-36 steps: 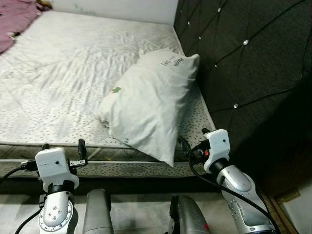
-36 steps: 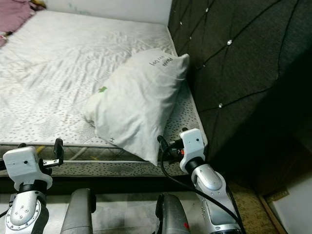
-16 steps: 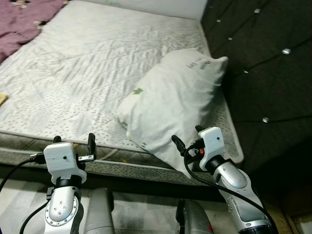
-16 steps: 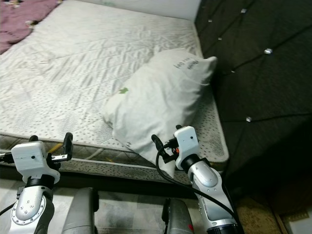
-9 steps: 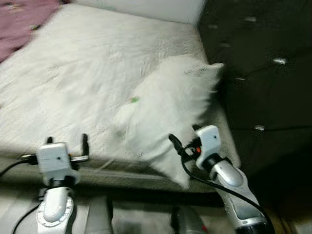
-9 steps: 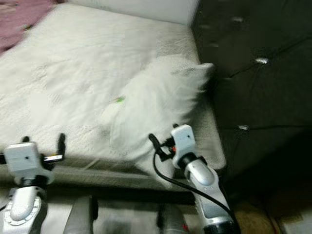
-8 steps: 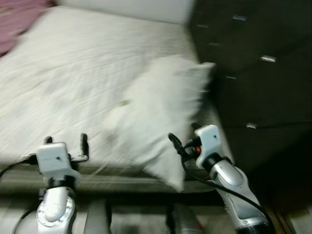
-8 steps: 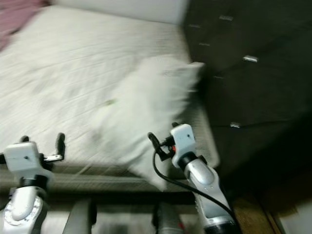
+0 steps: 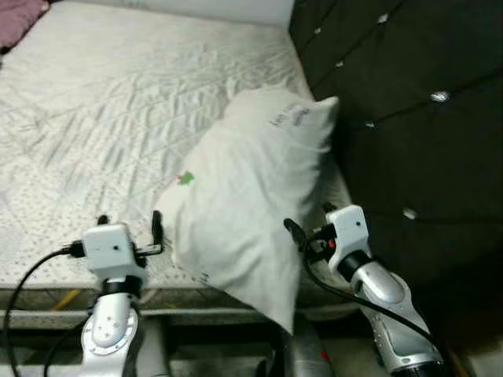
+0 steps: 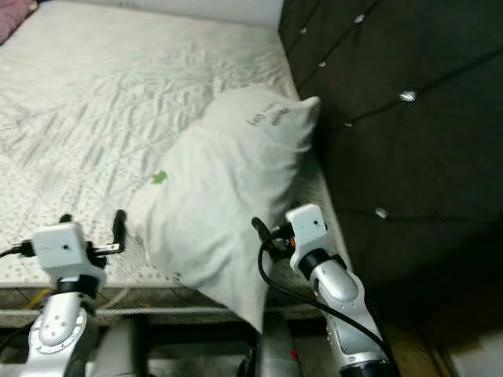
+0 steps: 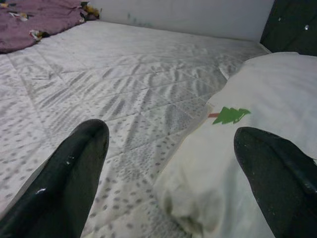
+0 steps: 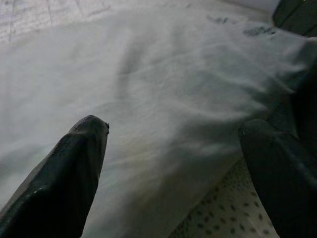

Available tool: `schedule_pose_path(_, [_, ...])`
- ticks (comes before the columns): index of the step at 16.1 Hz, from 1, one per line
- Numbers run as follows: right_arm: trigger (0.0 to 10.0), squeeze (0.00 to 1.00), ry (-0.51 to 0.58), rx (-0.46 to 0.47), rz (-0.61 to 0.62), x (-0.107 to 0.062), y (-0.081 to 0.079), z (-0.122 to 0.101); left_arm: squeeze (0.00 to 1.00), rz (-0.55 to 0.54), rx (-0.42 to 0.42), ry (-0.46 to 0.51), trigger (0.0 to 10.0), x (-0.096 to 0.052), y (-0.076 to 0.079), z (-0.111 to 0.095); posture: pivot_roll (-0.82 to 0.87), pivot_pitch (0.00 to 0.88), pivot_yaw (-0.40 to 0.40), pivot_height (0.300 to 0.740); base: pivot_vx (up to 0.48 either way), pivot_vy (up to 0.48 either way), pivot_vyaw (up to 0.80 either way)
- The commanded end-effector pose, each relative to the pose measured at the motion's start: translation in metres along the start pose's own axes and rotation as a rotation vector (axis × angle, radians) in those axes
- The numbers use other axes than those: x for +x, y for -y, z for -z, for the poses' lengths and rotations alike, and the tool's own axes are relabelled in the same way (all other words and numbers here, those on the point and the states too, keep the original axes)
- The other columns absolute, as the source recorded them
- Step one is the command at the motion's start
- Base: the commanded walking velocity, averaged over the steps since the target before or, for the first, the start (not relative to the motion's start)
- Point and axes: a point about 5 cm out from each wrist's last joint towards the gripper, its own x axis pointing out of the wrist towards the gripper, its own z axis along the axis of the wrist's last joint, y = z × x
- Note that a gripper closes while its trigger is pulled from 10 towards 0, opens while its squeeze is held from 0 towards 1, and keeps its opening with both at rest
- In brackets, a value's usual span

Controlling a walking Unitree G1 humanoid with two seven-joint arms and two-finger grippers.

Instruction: Clean up the room

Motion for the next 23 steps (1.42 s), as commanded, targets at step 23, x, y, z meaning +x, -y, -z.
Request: schedule_pose_path(23, [10.0,0.0,-0.071,-0.024,-0.009,0.015,0.0,-0.002,0.0,-0.005,0.013,-0.018,10.0,0.0,-0.001,0.002,0.02,0.119,-0.128,0.531,0.0,0.0,0.1])
